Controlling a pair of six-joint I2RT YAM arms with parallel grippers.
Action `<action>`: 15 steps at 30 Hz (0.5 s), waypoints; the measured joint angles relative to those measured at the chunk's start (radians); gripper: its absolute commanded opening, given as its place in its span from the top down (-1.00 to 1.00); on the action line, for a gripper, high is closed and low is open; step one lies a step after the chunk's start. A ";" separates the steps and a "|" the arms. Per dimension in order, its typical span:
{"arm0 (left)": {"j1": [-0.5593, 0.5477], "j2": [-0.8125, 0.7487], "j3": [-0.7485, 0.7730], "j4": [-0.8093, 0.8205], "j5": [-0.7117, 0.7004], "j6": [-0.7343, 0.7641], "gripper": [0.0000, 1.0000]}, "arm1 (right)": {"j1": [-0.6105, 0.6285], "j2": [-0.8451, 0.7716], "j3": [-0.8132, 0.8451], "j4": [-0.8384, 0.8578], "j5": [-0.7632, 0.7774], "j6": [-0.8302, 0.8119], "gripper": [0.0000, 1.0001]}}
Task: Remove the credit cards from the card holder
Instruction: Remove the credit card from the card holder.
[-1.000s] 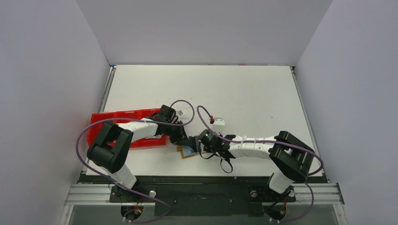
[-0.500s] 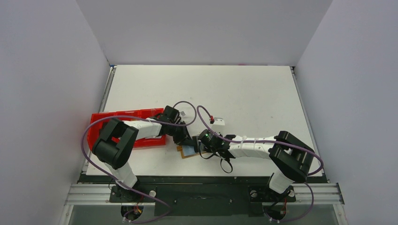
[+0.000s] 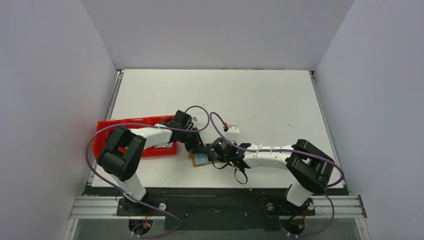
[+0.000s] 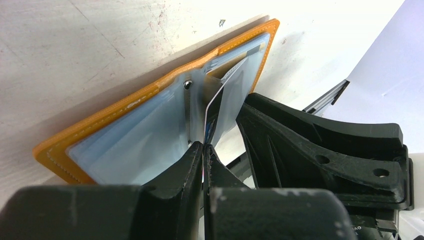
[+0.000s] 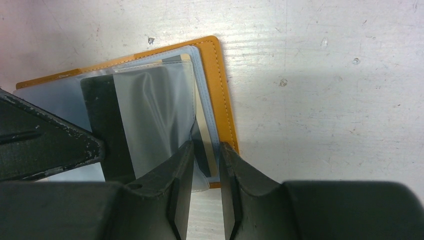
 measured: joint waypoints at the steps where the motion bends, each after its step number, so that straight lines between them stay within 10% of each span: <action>1: 0.000 -0.003 0.002 -0.008 0.000 0.003 1.00 | 0.000 0.000 0.000 0.000 0.000 0.000 0.57; 15: 0.051 -0.104 0.010 -0.166 -0.039 0.137 1.00 | 0.000 0.000 0.000 0.001 0.000 0.000 0.59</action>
